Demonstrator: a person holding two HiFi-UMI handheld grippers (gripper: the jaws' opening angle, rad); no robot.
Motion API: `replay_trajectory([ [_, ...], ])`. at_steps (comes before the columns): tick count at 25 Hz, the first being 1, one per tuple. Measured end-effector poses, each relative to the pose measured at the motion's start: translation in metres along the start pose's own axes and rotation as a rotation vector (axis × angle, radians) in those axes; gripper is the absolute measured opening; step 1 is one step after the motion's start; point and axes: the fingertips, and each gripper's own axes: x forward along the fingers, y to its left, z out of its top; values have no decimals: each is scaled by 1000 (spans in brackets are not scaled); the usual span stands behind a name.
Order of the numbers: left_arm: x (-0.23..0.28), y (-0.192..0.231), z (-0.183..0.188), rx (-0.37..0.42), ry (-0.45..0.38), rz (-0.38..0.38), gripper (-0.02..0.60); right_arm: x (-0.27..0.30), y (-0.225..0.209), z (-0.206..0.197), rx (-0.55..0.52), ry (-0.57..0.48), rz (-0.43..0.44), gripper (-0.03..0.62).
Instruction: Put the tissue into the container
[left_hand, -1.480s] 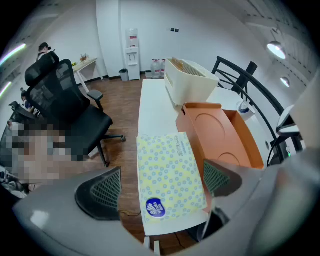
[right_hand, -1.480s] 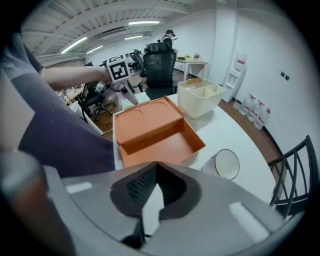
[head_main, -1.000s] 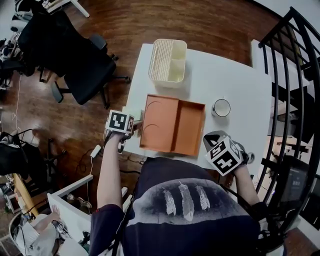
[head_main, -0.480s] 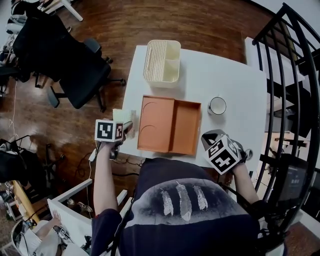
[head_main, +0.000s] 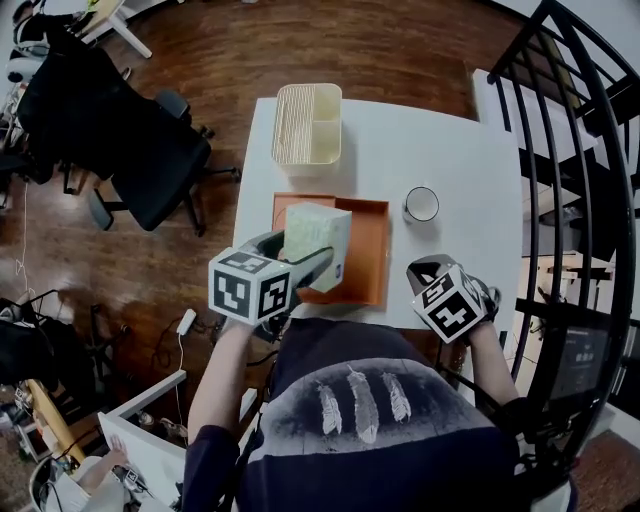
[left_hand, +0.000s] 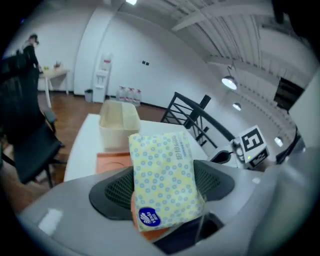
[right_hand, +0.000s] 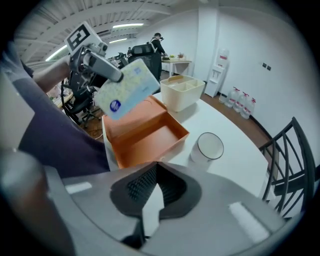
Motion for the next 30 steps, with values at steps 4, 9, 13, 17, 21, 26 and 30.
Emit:
replay_trajectory([
  [4, 65, -41, -17, -154, 69, -139, 383, -10, -3, -17, 33, -5, 0, 5],
  [9, 98, -32, -30, -160, 136, -42, 383, -17, -11, -46, 45, 16, -1, 5],
  [13, 114, -17, -43, -173, 154, 33, 391, -19, -14, -54, 60, 11, 5, 5],
  [17, 124, -26, -54, -147, 189, 49, 400, -21, -17, -56, 51, 1, 15, 5],
  [21, 120, -28, -50, -98, 180, 58, 414, -23, -23, -51, 21, -3, 19, 5],
  [26, 72, -43, -14, 7, 11, 4, 417, -24, -28, -48, 13, -10, 21, 5],
  [30, 11, -69, 26, 168, -149, -85, 271, -28, -31, -35, 20, -48, 44, 5],
])
